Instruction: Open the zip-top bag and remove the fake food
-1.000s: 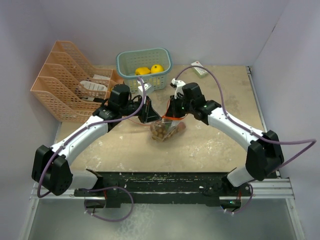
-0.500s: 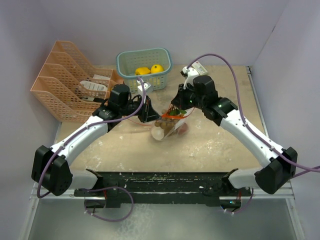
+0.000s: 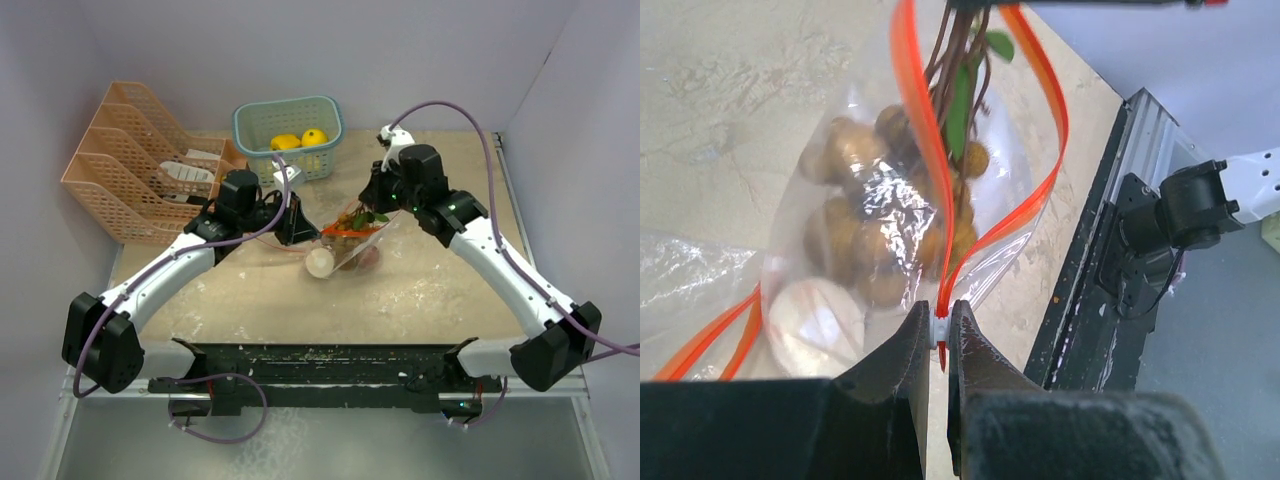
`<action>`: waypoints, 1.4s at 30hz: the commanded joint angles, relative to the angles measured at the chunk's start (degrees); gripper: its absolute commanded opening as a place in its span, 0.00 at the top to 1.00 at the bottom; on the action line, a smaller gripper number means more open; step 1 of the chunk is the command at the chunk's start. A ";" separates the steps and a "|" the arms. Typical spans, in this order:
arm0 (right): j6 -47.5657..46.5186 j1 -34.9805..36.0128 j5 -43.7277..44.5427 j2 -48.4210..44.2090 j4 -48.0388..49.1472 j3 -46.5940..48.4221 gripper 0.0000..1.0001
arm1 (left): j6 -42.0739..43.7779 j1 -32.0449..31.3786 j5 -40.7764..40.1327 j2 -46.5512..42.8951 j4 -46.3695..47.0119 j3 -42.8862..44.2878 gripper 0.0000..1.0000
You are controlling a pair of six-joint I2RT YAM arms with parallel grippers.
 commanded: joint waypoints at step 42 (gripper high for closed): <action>6.78 -7.32 -0.33 -8.52 8.03 9.08 1.00 | -3.33 0.91 0.46 2.08 3.57 2.03 0.01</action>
